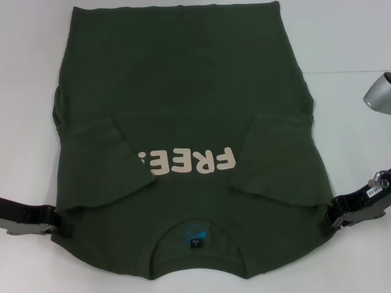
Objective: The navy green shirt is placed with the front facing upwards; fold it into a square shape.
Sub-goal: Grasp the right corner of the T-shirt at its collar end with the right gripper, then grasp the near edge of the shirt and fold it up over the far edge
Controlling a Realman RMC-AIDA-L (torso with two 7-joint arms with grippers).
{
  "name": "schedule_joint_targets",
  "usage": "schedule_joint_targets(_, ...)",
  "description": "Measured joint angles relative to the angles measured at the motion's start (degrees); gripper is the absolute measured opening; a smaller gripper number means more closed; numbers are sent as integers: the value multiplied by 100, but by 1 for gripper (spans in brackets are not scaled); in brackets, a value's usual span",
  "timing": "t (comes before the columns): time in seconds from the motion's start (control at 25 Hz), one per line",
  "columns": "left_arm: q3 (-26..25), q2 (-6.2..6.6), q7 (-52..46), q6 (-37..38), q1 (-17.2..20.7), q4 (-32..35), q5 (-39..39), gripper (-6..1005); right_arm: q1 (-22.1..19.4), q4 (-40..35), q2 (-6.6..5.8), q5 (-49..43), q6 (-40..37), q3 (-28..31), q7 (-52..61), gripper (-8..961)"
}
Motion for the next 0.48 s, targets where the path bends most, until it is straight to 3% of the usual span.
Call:
schedule_joint_targets(0.2, -10, 0, 5, 0, 0, 0, -1, 28, 9, -3, 5, -1, -17, 0, -7, 65)
schedule_joint_targets(0.48, -26, 10, 47, 30, 0, 0, -1, 28, 20, -79, 3, 26, -157, 10, -164, 66)
